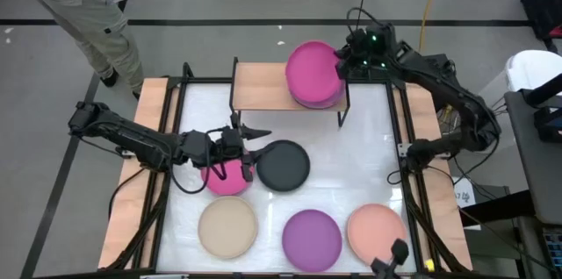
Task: Place and stack plates onto a shelf
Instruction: Stack the right pink plate on top of the purple plate on the shelf, then stack the pink plate on top of the pink plate on the shelf
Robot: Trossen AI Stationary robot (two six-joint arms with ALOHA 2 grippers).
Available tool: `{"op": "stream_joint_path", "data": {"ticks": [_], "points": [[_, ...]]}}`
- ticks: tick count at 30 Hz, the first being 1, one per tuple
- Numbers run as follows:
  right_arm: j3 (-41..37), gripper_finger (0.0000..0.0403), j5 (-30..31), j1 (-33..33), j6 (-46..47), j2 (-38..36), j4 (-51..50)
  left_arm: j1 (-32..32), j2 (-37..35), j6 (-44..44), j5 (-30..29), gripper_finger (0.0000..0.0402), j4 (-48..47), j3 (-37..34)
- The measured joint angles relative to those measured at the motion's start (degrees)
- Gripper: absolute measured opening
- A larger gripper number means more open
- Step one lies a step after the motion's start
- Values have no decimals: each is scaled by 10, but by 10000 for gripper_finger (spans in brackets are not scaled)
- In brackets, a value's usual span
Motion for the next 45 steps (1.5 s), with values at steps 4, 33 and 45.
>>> {"op": "stream_joint_path", "data": {"ticks": [4, 33, 45], "points": [[0, 0, -5, -23, -2, 29, -34, -1, -1, 0, 0, 207, 2, 0], [-156, 141, -143, 92, 13, -362, 49, 6, 26, -47, -2, 207, -125, 0], [-418, 141, -141, 141, 60, -524, 209, 2, 91, -121, 15, 207, -350, 43]]}}
